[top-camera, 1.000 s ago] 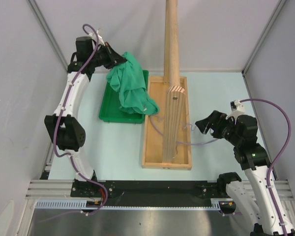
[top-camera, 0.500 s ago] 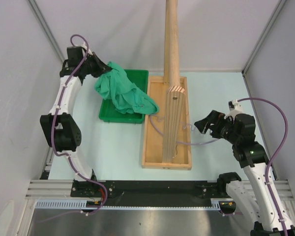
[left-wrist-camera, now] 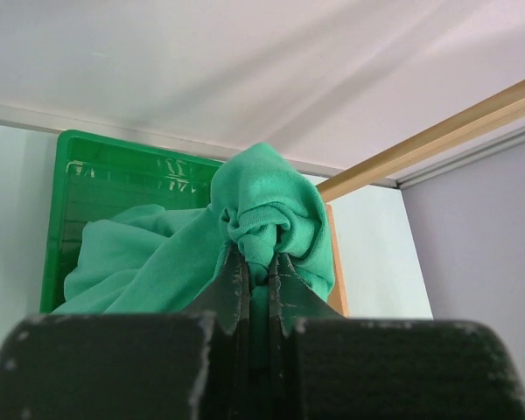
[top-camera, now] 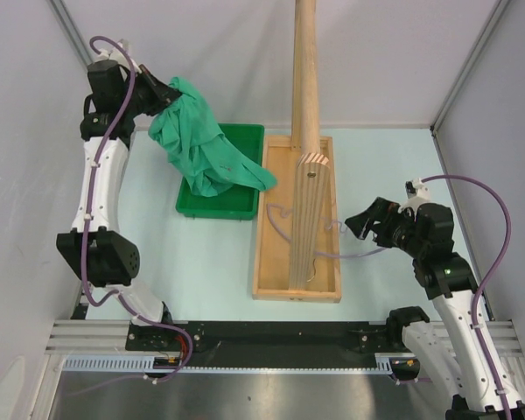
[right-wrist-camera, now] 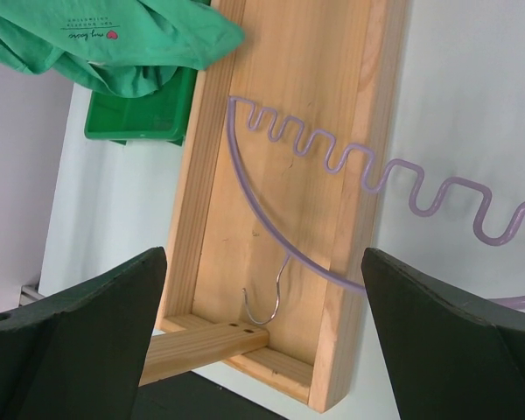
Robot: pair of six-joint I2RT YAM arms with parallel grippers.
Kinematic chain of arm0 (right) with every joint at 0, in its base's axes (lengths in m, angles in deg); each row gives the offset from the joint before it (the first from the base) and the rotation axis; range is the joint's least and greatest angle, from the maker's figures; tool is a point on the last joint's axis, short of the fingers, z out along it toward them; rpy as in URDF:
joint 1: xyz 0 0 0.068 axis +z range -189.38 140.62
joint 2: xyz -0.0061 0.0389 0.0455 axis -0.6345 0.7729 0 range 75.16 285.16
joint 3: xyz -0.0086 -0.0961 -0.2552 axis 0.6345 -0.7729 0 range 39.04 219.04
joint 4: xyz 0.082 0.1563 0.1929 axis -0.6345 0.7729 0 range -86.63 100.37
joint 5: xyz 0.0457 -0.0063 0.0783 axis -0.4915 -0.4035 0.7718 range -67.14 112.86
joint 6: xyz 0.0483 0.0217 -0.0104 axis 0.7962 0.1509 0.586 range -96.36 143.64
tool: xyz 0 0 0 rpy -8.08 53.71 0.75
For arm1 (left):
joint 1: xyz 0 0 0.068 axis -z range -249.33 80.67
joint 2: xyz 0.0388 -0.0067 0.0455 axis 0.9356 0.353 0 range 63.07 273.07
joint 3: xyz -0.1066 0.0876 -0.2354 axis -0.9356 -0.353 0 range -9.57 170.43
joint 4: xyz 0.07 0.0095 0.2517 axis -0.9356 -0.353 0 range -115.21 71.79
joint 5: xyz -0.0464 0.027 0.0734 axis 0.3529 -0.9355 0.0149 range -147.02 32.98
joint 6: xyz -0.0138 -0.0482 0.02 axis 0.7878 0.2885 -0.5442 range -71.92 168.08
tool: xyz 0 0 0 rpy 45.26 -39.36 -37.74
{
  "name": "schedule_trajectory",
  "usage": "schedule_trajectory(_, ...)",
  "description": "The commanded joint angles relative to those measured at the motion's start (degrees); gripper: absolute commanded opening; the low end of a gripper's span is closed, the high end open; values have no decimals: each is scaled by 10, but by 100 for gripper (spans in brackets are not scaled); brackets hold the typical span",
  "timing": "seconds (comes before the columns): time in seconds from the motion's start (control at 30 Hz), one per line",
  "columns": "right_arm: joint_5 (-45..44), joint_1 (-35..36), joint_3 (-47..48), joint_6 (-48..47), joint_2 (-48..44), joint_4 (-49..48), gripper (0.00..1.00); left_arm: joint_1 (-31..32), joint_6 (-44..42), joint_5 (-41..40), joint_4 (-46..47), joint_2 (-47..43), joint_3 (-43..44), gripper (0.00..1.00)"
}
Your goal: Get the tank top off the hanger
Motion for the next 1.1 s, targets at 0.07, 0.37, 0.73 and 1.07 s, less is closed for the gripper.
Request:
schedule_trajectory(0.07,6,-3,0,4,-11,-18,100,-15,-13,-12,24,-26,28,0)
schedule_trajectory(0.37,8,-2,-5,7,-15,-20,100,-31,-25,-39,16,-49,14,0)
schedule_trajectory(0.73,9,-2,-7,11,-15,-21,100,-44,-23,-41,36,-73,-42,0)
schedule_trajectory(1.07,9,-2,-10,14,-13,-25,100,12,-22,16,60,-33,-60,0)
